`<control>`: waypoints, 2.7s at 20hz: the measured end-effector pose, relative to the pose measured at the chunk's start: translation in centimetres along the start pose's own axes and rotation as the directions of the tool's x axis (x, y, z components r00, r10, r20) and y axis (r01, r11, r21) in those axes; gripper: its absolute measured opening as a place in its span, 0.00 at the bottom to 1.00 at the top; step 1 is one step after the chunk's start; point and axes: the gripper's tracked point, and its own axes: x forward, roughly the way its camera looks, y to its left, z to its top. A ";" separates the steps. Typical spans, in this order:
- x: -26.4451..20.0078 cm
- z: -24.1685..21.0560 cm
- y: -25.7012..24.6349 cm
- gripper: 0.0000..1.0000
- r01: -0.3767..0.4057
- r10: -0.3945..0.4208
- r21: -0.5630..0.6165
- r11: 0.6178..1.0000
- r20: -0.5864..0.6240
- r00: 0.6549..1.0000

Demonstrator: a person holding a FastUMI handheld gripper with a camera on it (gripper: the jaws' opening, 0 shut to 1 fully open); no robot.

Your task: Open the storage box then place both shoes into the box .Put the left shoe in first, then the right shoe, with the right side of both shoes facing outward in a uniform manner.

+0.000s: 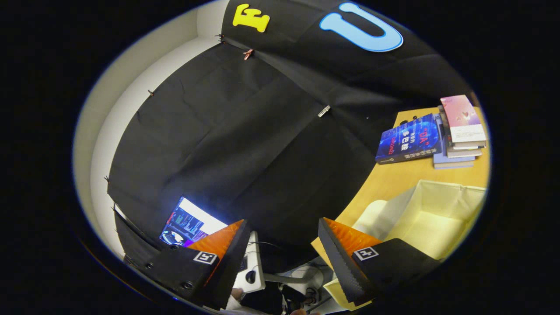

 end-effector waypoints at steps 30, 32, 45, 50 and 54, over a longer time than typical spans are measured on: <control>-38.9 -17.8 -30.4 0.87 0.839 -0.908 -0.347 0.418 -0.175 0.380; -39.0 -18.5 -32.4 0.84 0.836 -0.922 -0.388 0.387 -0.181 0.343; -37.3 -17.8 -38.2 0.56 0.900 -0.952 -0.312 0.304 -0.071 0.297; -36.6 -18.0 -37.7 0.08 0.903 -0.904 -0.070 0.423 -0.106 0.415; -36.1 -17.0 -36.0 0.05 0.895 -0.897 -0.070 0.440 -0.083 0.434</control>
